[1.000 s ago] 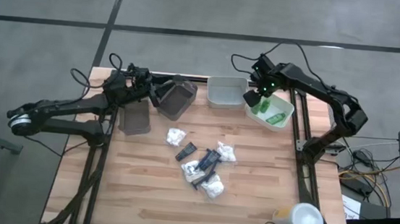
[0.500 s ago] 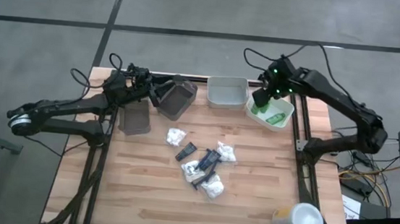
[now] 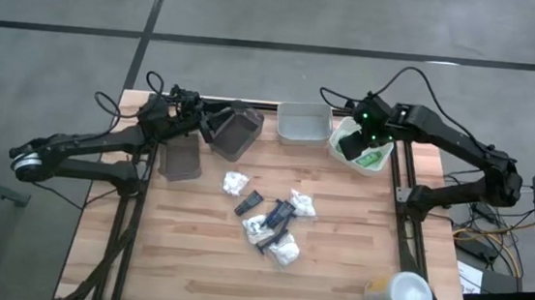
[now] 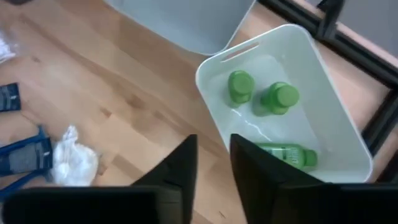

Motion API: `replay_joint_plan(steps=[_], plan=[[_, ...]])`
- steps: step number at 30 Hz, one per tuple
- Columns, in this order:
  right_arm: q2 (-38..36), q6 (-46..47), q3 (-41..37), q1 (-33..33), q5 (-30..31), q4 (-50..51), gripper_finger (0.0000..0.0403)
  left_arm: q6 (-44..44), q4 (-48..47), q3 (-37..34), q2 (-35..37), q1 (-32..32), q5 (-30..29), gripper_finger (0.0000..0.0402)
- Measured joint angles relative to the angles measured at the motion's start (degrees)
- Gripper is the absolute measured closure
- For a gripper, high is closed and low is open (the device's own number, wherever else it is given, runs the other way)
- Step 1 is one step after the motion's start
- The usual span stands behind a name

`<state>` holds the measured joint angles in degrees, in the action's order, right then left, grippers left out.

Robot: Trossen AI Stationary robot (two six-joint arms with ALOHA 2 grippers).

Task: Pick & Place Travel size toiletries
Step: Put the cotton pack into the gray bin

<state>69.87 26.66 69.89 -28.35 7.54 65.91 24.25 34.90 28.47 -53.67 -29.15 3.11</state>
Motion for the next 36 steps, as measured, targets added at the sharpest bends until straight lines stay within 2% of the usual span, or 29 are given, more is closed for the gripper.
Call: replay_joint_plan(steps=[6, 15, 23, 30, 36], plan=[[0.0, 1.7, 0.0, 0.7, 0.8, 1.4, 0.0388, 1.4, -0.6, 0.0, 0.0, 0.0, 0.0, 0.0195], [0.0, 2.9, -3.8, 1.0, 7.6, 1.5, 0.0394, 1.4, -1.6, -0.2, 0.0, 0.2, 0.8, 0.0195], [0.1, 0.6, -9.9, 0.5, 7.3, -2.3, 0.0394, 1.5, -2.5, -0.4, 0.0, 0.5, 0.9, 0.0195], [0.4, -1.5, -12.7, -1.5, 6.4, -9.1, 0.0394, 1.6, -5.3, -0.4, 0.0, 0.9, 2.0, 0.0195], [1.4, -1.6, -13.0, -2.4, 5.4, -9.2, 0.0394, 1.5, -5.4, -0.4, 0.0, 0.9, 2.1, 0.0195]])
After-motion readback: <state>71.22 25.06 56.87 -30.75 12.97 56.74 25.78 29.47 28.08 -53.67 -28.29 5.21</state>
